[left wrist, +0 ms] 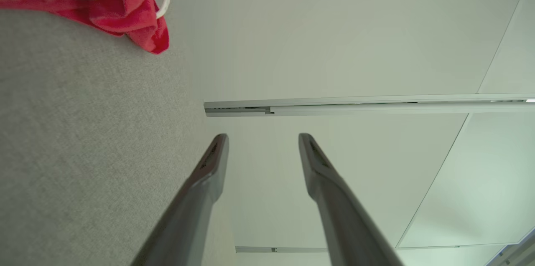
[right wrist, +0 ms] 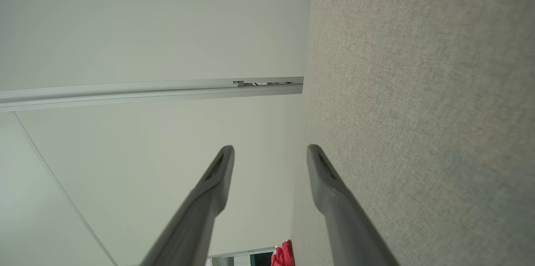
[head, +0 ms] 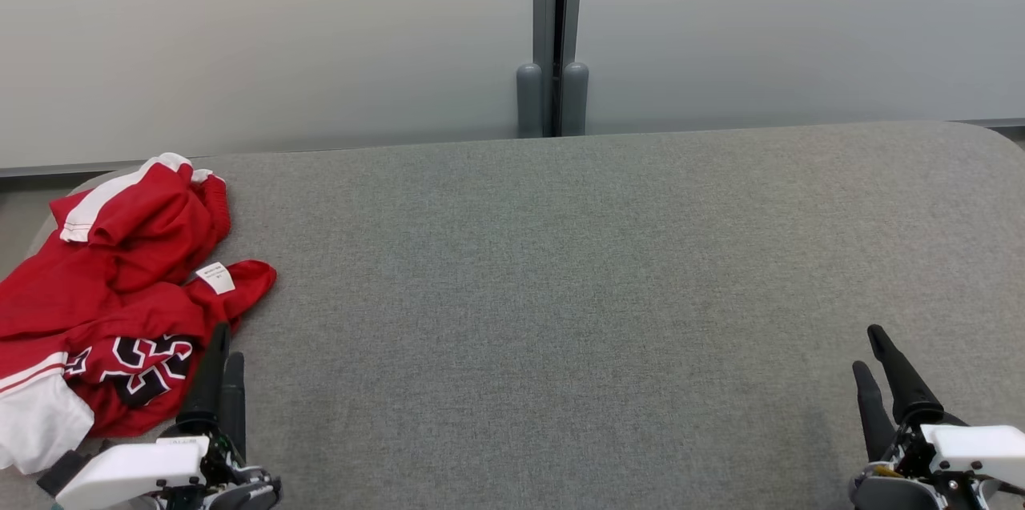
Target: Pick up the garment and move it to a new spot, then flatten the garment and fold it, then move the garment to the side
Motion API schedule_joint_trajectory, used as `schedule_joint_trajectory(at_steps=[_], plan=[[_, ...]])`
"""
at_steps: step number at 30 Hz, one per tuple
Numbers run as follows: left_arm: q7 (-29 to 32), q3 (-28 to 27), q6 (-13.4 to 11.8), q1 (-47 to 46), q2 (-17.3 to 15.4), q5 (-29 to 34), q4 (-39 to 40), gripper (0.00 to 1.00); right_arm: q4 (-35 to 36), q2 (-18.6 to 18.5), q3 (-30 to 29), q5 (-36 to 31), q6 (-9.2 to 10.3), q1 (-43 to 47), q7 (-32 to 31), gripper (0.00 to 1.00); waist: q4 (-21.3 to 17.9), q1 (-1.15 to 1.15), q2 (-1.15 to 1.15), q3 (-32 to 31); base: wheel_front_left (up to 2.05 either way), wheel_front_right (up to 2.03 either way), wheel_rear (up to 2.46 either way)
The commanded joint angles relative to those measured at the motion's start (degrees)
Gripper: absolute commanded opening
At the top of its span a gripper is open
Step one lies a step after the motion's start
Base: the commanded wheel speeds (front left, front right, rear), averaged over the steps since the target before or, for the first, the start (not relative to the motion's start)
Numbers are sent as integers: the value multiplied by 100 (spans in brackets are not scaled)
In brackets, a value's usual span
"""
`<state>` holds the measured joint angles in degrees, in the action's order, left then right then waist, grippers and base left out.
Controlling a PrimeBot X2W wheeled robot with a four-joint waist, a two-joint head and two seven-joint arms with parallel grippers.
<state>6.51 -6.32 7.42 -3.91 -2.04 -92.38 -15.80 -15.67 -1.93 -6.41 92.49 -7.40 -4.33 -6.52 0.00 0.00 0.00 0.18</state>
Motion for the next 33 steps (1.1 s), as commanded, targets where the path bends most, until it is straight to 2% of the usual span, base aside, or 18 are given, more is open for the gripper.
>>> schedule_joint_trajectory(at_steps=[1, 17, 24, 33], plan=[[-43, 24, 0, -34, -10, 9, 38, 100, 64, -13, 29, -10, 0, -29, 32, 100, 1, 0, 0, 1, 0, 0, 0], [-465, 210, 2, -90, -29, 310, 275, 100, 493, -34, 328, -83, -3, -59, 464, 100, 9, 0, 0, 7, 0, 0, 0], [-636, 212, 2, -107, -38, 718, 380, 100, 684, -45, 469, -256, -5, -84, 638, 100, 7, 0, 0, 9, 0, 0, 0], [-839, 195, 3, -107, -47, 1636, 482, 100, 903, -69, 604, -801, -6, -97, 843, 100, 4, 0, 0, 11, 0, 0, 0]])
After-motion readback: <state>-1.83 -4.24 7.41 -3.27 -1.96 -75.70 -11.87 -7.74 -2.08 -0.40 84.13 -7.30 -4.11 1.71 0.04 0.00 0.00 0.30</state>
